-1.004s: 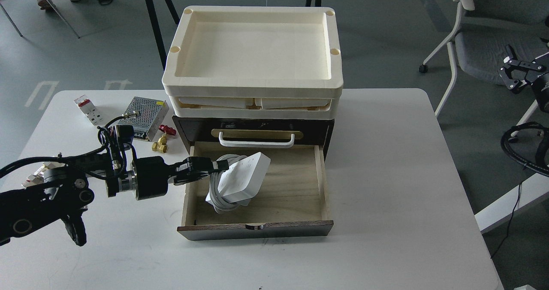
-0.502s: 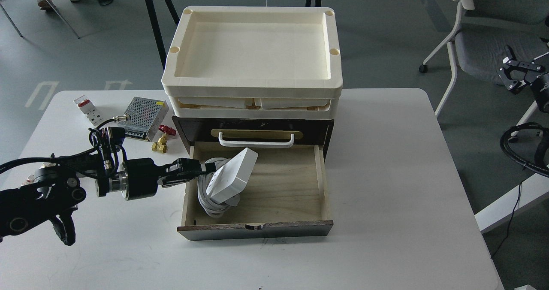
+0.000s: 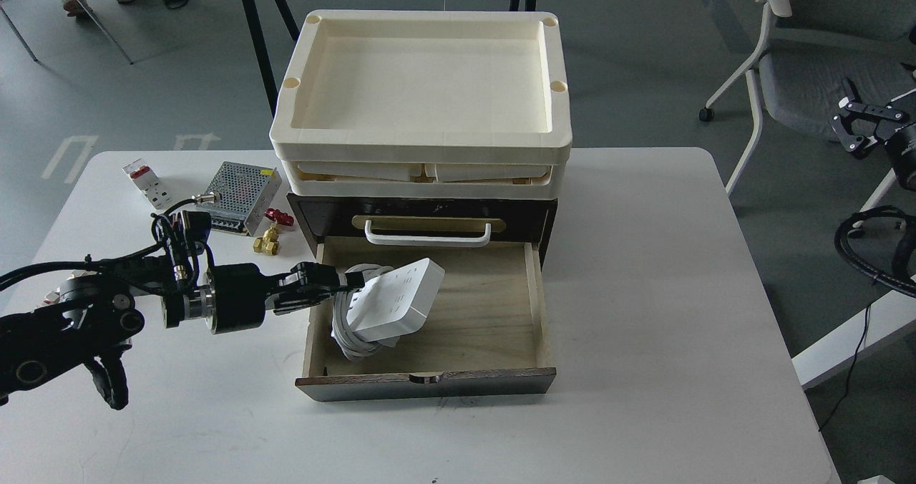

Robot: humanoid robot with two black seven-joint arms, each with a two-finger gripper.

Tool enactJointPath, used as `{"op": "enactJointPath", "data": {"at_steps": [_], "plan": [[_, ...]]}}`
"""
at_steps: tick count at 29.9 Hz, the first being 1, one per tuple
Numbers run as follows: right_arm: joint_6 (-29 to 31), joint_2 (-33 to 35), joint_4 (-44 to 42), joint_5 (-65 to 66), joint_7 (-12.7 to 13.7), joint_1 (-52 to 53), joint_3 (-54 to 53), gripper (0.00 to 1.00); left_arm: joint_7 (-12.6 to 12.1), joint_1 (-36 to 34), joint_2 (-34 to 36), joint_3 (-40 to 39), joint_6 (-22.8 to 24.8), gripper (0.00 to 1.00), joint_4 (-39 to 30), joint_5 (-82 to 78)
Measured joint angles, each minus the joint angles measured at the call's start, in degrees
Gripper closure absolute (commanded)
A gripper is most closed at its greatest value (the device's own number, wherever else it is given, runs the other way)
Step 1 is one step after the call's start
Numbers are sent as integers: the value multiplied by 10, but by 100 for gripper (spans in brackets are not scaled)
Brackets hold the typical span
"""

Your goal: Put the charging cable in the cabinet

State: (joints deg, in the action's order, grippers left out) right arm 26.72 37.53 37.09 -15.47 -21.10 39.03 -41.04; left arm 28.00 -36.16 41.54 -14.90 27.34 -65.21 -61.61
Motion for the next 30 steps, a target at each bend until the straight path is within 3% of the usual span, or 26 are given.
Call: {"op": "enactJointPath", "data": {"at_steps": [2, 4, 5, 14, 20, 25, 30], "plan": [[0, 0, 0, 0, 0, 0, 0, 0, 0, 0, -1, 0, -1, 42, 1, 22], [0, 0, 0, 0, 0, 0, 0, 0, 0, 0, -1, 0, -1, 25, 2, 43], [0, 0, 0, 0, 0, 0, 0, 0, 0, 0, -1, 0, -1, 21, 2, 53], [0, -1, 0, 0, 0, 0, 0, 0, 0, 2, 8, 0, 5, 14, 10, 135], [1, -2, 1, 0, 0, 2, -16, 0, 0, 20, 69, -2, 7, 7, 30, 277], [3, -6, 4, 0, 2, 24, -20, 0, 0, 36, 87, -41, 7, 5, 113, 393], [12, -10, 46, 4, 1, 43, -20, 0, 0, 43, 79, -135, 6, 5, 214, 483]]}}
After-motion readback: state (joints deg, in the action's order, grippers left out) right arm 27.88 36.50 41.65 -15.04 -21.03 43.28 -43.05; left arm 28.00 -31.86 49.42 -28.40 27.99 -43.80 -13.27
